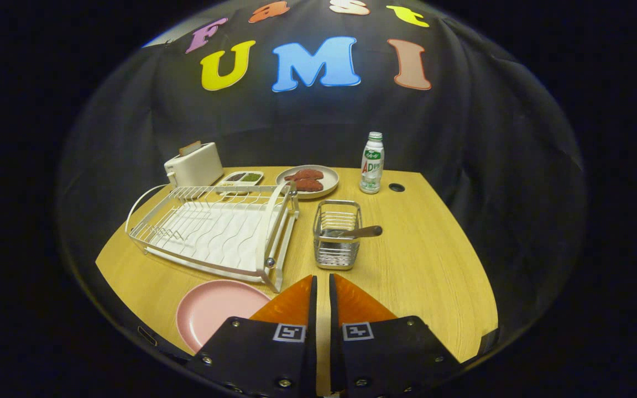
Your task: Take the plate from the dish rack, then take the spoon from the basket and place it into the plate.
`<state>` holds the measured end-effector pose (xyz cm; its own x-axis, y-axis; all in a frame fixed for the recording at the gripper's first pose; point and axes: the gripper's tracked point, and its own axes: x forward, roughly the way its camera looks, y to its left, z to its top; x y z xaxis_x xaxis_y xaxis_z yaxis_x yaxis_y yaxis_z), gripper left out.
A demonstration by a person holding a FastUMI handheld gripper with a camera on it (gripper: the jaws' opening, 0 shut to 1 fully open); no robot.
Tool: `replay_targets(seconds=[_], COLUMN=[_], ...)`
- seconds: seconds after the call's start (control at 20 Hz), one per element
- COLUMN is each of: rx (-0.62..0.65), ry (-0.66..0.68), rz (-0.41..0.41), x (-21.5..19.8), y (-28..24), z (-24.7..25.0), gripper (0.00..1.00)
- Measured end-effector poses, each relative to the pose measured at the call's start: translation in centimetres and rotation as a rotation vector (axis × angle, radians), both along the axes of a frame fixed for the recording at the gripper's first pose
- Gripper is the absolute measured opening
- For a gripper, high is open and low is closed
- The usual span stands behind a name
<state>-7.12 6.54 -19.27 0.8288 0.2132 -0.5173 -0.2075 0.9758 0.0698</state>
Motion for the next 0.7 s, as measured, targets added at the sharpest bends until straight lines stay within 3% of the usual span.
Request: replay_targets(seconds=[0.15, 0.55, 0.7], rx=[0.028, 0.165, 0.161], ry=[-0.109, -0.202, -0.238], rz=[-0.042, -0.091, -0.083], x=[1.0, 4.7, 5.9], y=[-2.1, -3.8, -3.9], z=[0.7, -1.4, -1.5], gripper=[0.1, 0.1, 0.25])
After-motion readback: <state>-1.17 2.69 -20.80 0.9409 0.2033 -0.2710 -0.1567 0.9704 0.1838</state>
